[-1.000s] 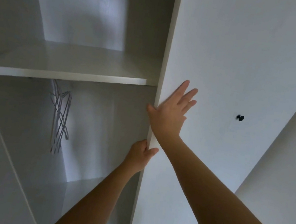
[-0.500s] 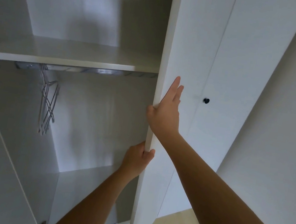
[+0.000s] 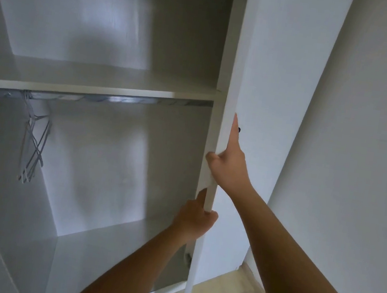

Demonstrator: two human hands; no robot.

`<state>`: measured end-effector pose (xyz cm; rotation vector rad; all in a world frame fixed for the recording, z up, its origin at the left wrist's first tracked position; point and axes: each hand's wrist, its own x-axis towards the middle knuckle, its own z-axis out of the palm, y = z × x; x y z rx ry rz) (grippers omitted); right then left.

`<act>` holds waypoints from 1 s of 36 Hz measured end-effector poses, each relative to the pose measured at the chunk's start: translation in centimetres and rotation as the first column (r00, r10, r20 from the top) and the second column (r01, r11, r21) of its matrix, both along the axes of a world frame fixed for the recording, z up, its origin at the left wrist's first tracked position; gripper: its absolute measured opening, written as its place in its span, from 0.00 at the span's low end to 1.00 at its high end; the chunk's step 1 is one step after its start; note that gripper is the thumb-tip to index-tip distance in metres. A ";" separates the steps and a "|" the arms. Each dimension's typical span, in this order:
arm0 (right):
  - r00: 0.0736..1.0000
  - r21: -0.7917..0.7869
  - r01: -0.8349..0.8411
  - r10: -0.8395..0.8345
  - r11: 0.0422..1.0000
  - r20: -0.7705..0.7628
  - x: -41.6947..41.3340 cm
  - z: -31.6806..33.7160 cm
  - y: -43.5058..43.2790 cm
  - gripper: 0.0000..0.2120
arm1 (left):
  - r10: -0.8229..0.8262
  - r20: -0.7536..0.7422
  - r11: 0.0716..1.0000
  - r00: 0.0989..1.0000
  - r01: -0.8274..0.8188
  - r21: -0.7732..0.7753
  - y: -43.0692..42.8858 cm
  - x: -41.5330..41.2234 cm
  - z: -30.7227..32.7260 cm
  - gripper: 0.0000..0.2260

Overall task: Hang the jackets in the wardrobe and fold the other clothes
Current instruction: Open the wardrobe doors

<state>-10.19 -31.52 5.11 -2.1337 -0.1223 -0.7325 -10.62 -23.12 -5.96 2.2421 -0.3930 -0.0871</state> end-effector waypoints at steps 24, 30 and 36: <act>0.989 0.444 0.069 -0.001 0.893 -0.151 -4.4 1.4 -18.4 0.12 | 0.157 -0.175 0.967 0.972 -0.187 -0.175 -22.7 -3.4 0.9 0.37; 0.989 0.446 0.090 -0.027 0.891 -0.146 -3.9 1.0 -21.4 0.08 | 0.198 -0.209 0.957 0.958 -0.234 -0.168 -26.5 -2.5 0.6 0.39; 0.988 0.447 0.093 -0.027 0.889 -0.152 -3.2 0.9 -23.4 0.09 | 0.259 -0.191 0.943 0.947 -0.290 -0.160 -28.8 -1.4 0.2 0.41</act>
